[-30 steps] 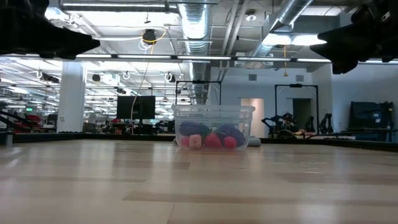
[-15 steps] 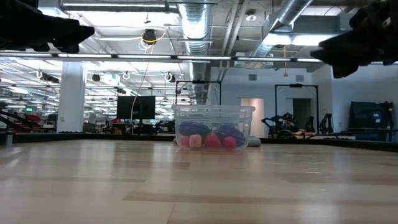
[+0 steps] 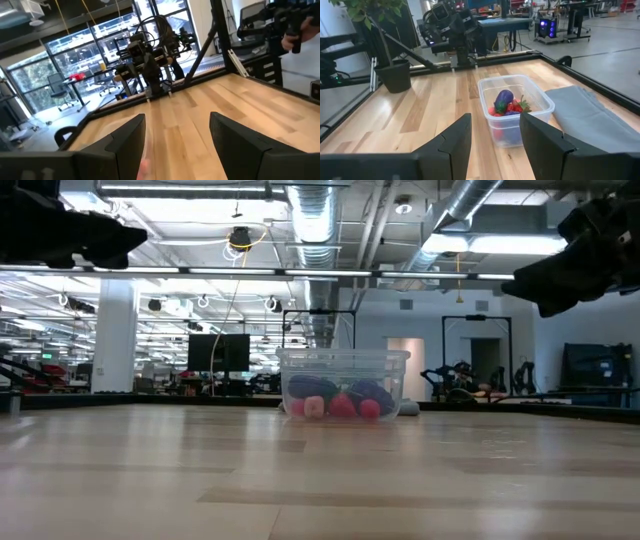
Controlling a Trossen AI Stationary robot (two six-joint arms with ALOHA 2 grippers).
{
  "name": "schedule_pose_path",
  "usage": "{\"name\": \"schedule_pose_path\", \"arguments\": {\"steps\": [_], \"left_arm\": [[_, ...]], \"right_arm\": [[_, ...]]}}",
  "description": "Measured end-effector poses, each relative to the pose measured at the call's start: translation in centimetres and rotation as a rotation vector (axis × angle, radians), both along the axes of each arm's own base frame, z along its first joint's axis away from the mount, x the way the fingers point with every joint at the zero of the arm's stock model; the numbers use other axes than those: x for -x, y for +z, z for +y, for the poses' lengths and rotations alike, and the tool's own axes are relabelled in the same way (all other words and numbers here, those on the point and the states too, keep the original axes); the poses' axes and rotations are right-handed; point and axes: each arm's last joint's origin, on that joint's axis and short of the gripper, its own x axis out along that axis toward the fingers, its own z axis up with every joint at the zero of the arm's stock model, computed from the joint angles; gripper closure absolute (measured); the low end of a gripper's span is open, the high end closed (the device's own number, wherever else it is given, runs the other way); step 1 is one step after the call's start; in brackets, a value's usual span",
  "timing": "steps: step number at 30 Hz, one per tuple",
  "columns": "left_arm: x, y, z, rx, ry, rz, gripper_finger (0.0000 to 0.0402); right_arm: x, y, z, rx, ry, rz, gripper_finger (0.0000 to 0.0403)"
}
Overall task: Pick and placing Produce into tupperware
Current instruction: Return to Home Position
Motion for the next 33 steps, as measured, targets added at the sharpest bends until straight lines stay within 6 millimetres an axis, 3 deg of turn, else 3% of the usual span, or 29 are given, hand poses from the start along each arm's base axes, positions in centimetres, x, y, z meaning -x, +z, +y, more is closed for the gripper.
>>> {"name": "schedule_pose_path", "arguments": {"steps": [7,33], "left_arm": [[0.0,0.0,0.0,0.093,-0.007,0.009,0.0189],[0.0,0.05,0.09,0.1,0.023,0.004,0.0189]], "right_arm": [[0.0,-0.01,0.0,0.0,0.0,0.001,0.0212],[0.0,-0.03,0.0,0.0,0.0,0.003,0.0212]]}}
